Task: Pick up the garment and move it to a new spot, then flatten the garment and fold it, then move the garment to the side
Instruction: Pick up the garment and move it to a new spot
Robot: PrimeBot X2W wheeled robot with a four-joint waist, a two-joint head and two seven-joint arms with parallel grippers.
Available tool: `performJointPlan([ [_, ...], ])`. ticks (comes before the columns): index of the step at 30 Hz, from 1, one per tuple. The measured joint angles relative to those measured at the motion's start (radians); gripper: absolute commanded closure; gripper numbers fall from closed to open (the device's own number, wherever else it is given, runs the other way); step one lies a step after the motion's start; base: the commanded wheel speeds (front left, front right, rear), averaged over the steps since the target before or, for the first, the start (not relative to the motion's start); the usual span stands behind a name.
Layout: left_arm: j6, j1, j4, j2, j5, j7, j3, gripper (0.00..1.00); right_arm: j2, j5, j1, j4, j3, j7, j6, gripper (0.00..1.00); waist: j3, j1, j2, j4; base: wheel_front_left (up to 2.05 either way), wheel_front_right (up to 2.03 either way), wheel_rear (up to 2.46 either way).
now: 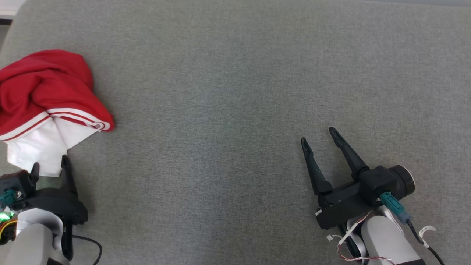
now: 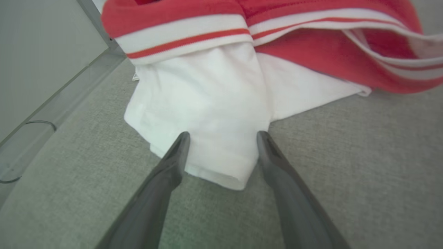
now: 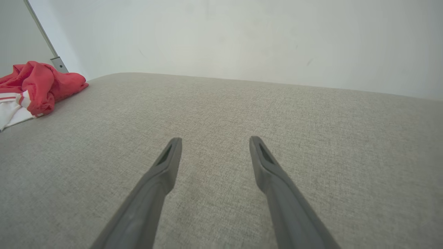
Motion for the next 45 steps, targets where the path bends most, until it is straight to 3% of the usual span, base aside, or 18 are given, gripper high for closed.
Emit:
performJointPlan([
  [8,0.017,0.003,0.017,-0.012,0.008,-0.002,-0.004,0.0,0.006,-0.003,0.011,0.001,-0.012,0.0,0.0,0.0,0.001,-0.0002,0.0,-0.011,0.0,0.0,0.0],
  [9,0.017,0.005,0.018,-0.015,0.01,-0.002,-0.005,0.2,0.007,-0.004,0.012,0.002,-0.011,0.0,0.0,0.0,-0.002,-0.0002,-0.0001,-0.01,0.0,0.0,0.0],
  [11,0.026,0.007,0.015,-0.02,0.018,-0.001,-0.006,0.86,0.008,-0.005,0.013,0.006,-0.01,0.0,0.0,0.0,-0.006,-0.0002,-0.0001,-0.006,0.0,0.0,0.0],
  [12,0.026,0.008,0.013,-0.021,0.022,-0.001,-0.007,1.0,0.008,-0.005,0.013,0.008,-0.009,0.0,0.0,0.0,-0.009,-0.0002,0.0,-0.003,0.0,0.0,0.0],
  [19,0.031,0.022,-0.053,-0.016,0.049,0.0,-0.006,1.0,0.016,-0.004,0.013,0.024,-0.002,0.0,0.0,0.0,-0.027,-0.0002,0.0,0.008,0.0,0.0,0.0],
  [27,0.017,-0.02,-0.341,0.022,0.121,0.0,-0.034,1.0,0.061,0.02,0.036,0.051,-0.013,0.0,0.0,0.0,-0.096,-0.0002,-0.0001,0.012,0.0,0.0,0.0],
  [34,0.006,-0.087,-0.523,0.032,0.146,0.0,-0.14,1.0,0.099,0.049,0.046,0.061,-0.025,0.0,0.0,0.0,-0.171,-0.0003,-0.0002,-0.013,0.0,0.0,0.0],
  [38,0.002,-0.152,-0.571,-0.004,0.125,0.0,-0.257,1.0,0.105,0.067,0.067,0.075,-0.045,0.0,0.0,0.0,-0.202,-0.0003,-0.0003,-0.043,0.0,0.0,0.0],
  [45,0.002,-0.208,-0.598,-0.117,0.037,0.0,-0.411,1.0,0.109,0.154,0.079,0.086,-0.038,0.0,0.0,0.0,-0.227,-0.0003,-0.0003,-0.105,0.0,0.0,0.0],
])
